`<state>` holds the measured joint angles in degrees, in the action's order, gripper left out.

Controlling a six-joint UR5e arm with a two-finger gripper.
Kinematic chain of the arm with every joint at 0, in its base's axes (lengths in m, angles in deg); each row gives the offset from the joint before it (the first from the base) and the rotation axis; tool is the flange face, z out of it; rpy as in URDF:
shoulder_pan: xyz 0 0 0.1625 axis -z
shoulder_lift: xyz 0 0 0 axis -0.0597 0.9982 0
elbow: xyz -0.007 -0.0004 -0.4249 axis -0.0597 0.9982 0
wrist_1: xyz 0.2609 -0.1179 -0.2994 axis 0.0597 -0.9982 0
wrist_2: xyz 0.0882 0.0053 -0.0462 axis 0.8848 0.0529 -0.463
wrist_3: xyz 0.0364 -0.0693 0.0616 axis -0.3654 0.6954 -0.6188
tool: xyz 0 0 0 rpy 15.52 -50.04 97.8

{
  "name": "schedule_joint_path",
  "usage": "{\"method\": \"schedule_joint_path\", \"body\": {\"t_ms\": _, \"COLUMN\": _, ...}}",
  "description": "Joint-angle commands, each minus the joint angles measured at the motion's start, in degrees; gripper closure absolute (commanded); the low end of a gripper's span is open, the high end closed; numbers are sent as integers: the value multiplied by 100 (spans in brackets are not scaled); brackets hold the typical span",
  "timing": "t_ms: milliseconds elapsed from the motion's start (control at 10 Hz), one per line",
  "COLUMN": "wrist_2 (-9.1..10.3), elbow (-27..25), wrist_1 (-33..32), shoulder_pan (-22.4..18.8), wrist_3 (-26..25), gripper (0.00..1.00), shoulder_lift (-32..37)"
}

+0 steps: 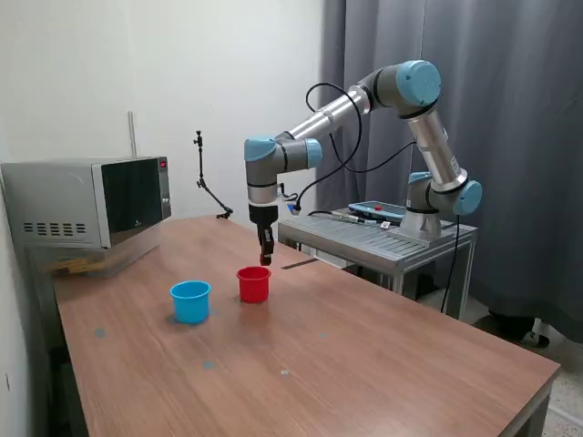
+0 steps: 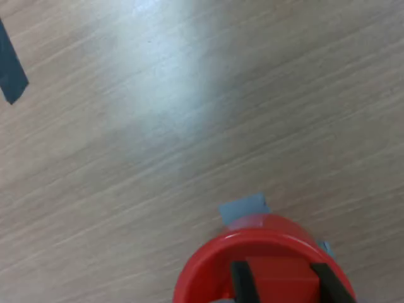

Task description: Place red objects in the red bin, and blue objects in the blue bin.

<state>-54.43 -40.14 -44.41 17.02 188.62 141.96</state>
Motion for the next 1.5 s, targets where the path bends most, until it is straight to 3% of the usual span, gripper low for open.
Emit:
{"method": "schedule_joint_path", "body": {"t_ms": 0, "wrist_2": 1, "elbow": -6, "wrist_1": 0, "shoulder_pan": -6, "wrist_3": 0, "gripper": 100, "shoulder_lift": 1}}
{"method": "schedule_joint_path", "body": {"t_ms": 1400, "wrist_2": 1, "elbow": 73, "wrist_1": -211, "shoulder_pan": 38, "wrist_3": 0, "gripper": 100, "shoulder_lift": -122}}
